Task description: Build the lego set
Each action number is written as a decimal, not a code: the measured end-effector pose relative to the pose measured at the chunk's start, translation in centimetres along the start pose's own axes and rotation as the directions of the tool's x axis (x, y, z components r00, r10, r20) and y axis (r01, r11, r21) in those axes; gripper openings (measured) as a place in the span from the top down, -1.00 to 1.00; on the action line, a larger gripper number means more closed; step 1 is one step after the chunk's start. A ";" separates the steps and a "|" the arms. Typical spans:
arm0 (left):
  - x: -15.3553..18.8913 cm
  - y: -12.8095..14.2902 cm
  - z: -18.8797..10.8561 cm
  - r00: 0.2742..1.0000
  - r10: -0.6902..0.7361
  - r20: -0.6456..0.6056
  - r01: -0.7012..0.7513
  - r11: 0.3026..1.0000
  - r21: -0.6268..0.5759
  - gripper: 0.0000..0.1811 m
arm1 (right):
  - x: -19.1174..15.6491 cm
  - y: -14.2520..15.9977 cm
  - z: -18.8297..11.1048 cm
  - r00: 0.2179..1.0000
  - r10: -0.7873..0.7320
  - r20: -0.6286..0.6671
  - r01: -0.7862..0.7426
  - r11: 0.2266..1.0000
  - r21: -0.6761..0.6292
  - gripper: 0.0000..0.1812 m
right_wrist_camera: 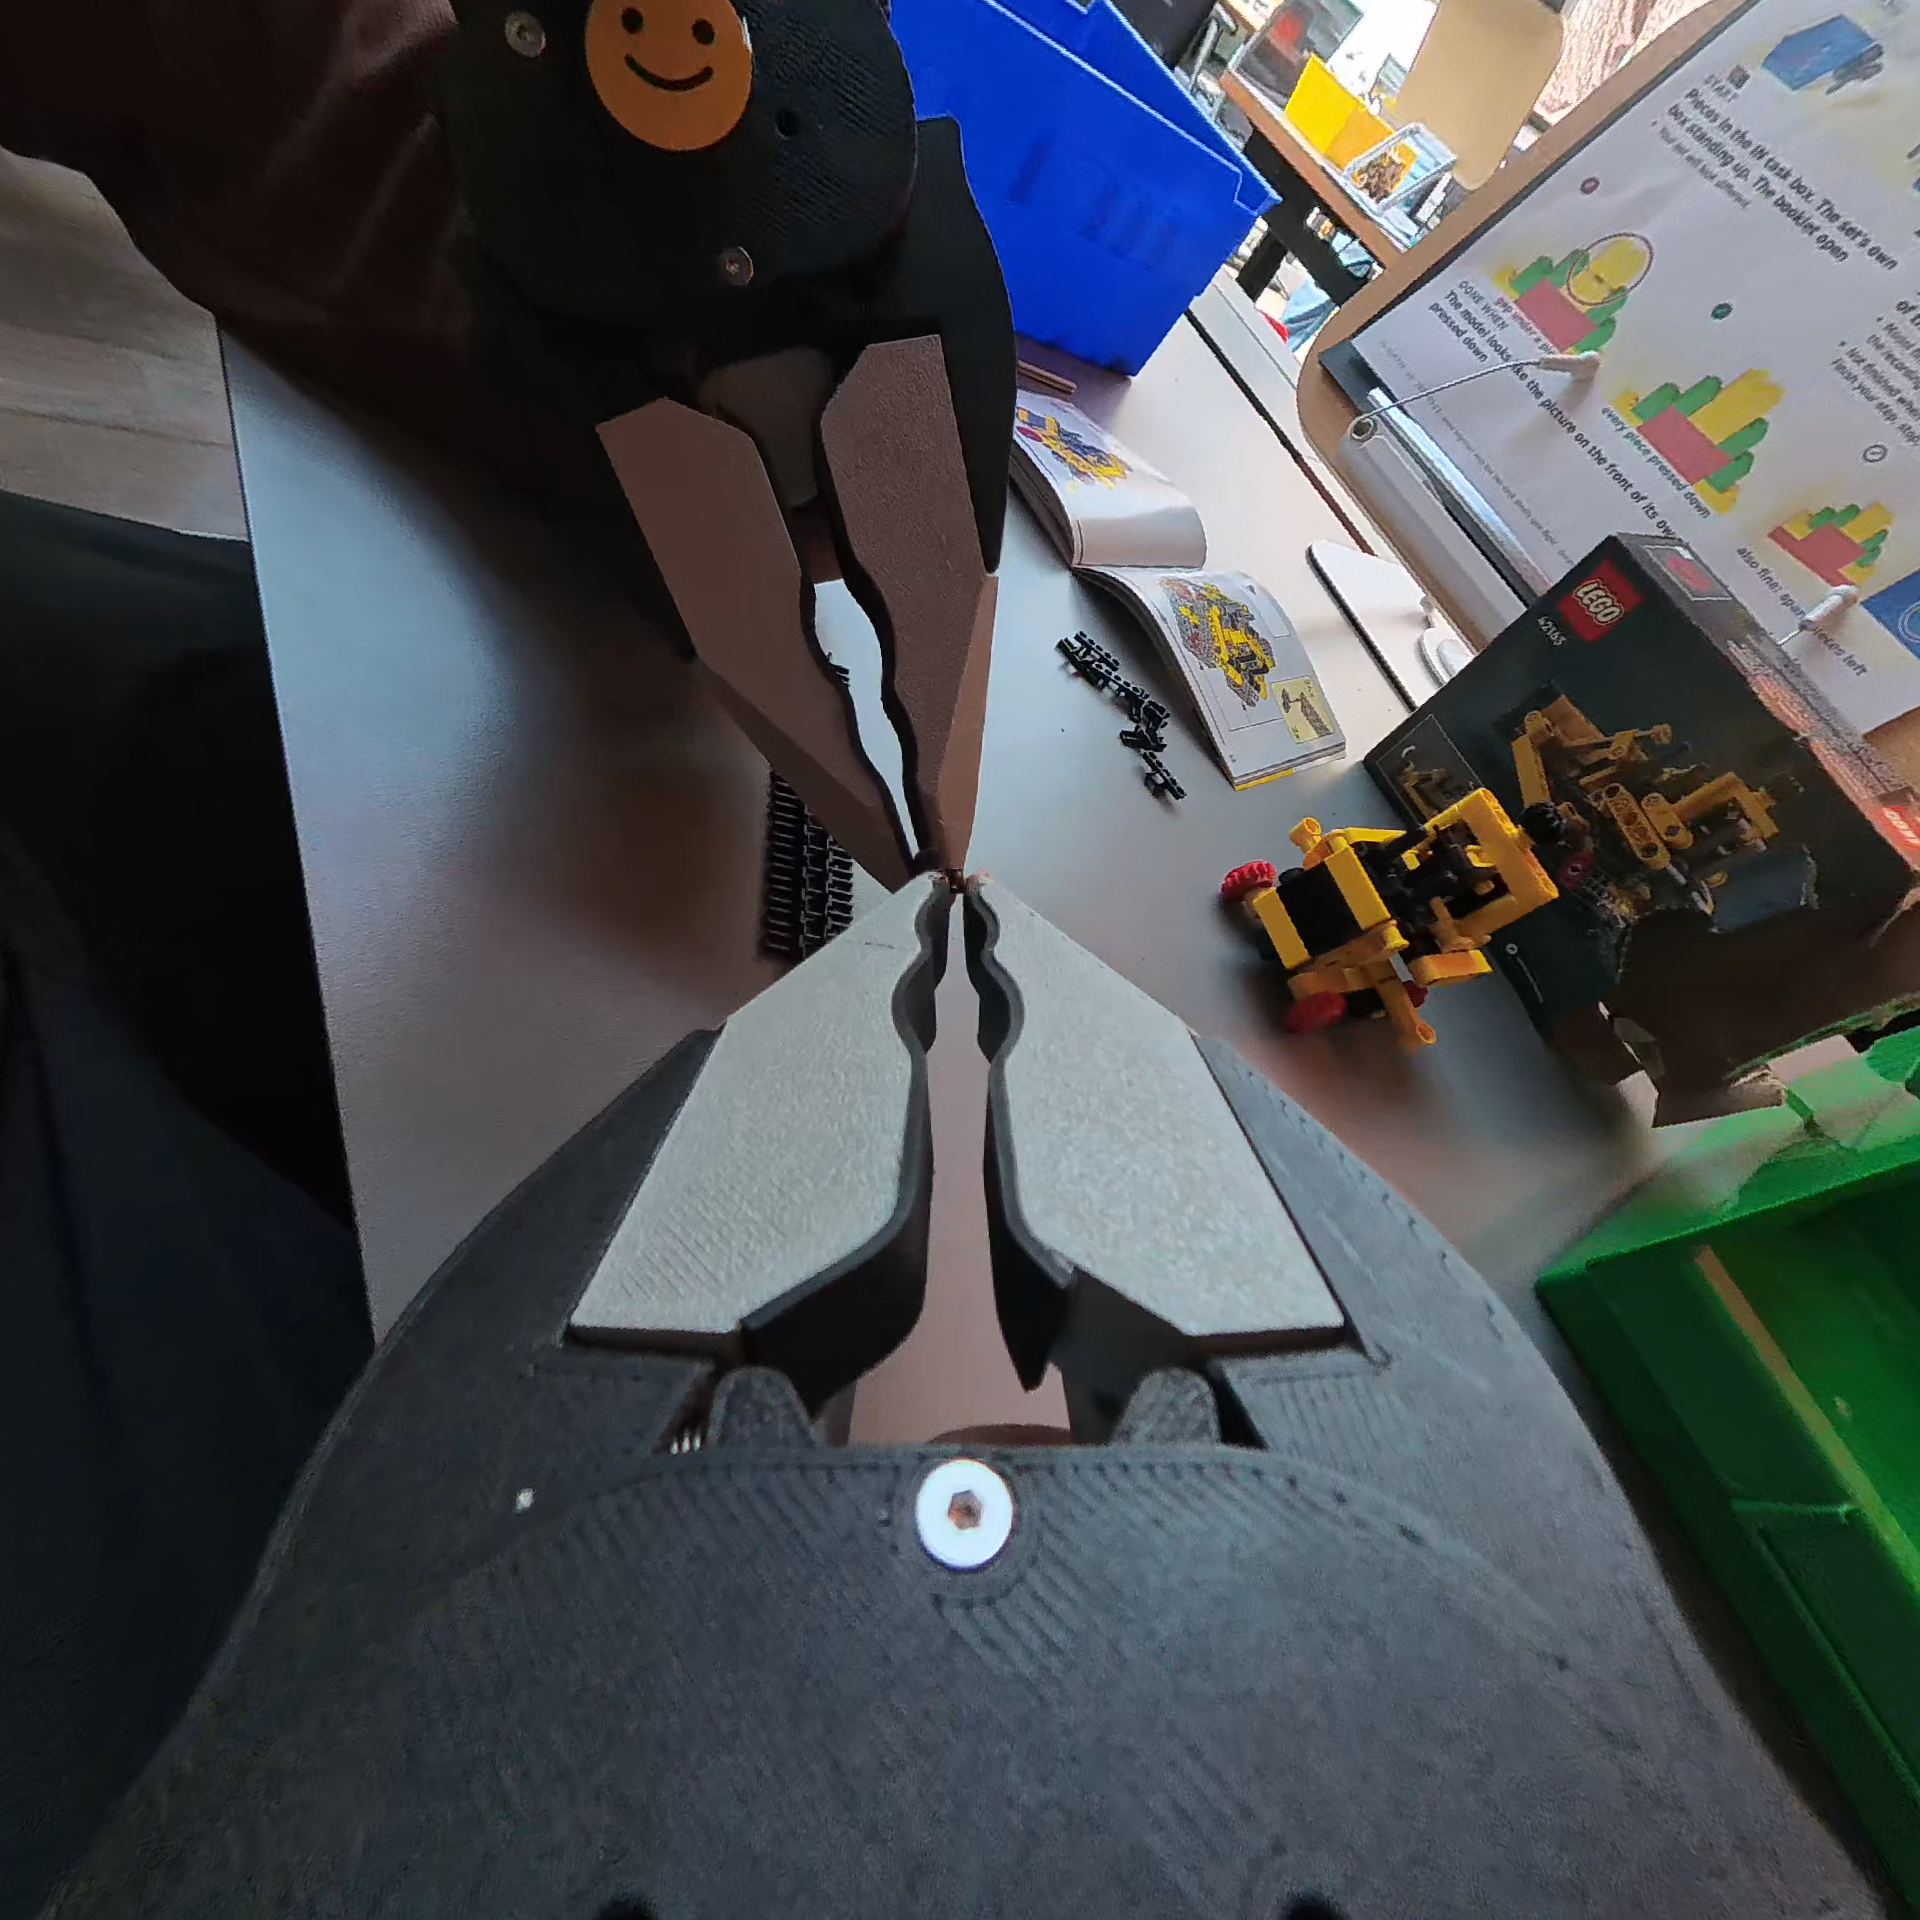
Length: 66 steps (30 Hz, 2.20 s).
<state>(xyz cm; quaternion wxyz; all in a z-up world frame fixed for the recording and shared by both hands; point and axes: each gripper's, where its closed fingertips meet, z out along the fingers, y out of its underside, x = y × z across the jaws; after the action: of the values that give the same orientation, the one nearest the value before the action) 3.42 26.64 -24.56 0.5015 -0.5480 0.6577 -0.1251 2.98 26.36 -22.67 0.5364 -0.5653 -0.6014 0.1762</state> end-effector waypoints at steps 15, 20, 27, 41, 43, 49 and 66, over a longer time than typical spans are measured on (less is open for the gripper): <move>1.4 2.8 0.6 0.906 -0.204 -0.371 0.093 0.950 -0.297 1.00 | -0.7 3.1 0.9 0.987 0.148 0.058 -0.131 0.964 -0.233 1.00; 2.4 2.3 0.4 0.799 -0.260 -0.542 0.027 0.917 -0.399 1.00 | -0.1 2.9 -0.1 0.978 0.205 0.047 -0.193 0.962 -0.194 1.00; 2.8 1.9 0.7 0.729 -0.243 -0.640 -0.116 0.877 -0.466 1.00 | 2.4 0.2 -2.2 0.972 0.230 -0.044 -0.226 0.972 0.069 0.97; -3.7 0.3 -2.0 0.897 -0.281 -0.341 0.201 0.947 -0.253 0.71 | 3.4 -0.2 -3.0 0.956 0.289 -0.050 -0.280 0.950 0.139 1.00; -4.7 0.4 -2.6 0.902 -0.329 -0.280 0.289 0.941 -0.177 0.75 | 3.3 -0.2 -2.8 0.955 0.295 -0.032 -0.289 0.948 0.132 1.00; -2.4 1.9 -3.8 0.862 -0.377 -0.339 0.365 0.926 -0.100 0.79 | 0.6 0.3 -1.7 0.928 0.309 0.207 -0.320 0.947 0.022 0.93; -4.0 2.3 -1.8 0.876 -0.451 -0.168 0.452 0.891 -0.037 0.78 | -1.7 2.8 0.9 0.930 0.227 0.289 -0.172 0.964 -0.203 0.95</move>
<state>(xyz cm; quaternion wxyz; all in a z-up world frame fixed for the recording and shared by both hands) 0.17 30.18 -23.25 0.4008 -0.6724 0.5523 -0.2866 3.22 26.08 -26.04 0.3631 -0.6338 -0.6302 0.2632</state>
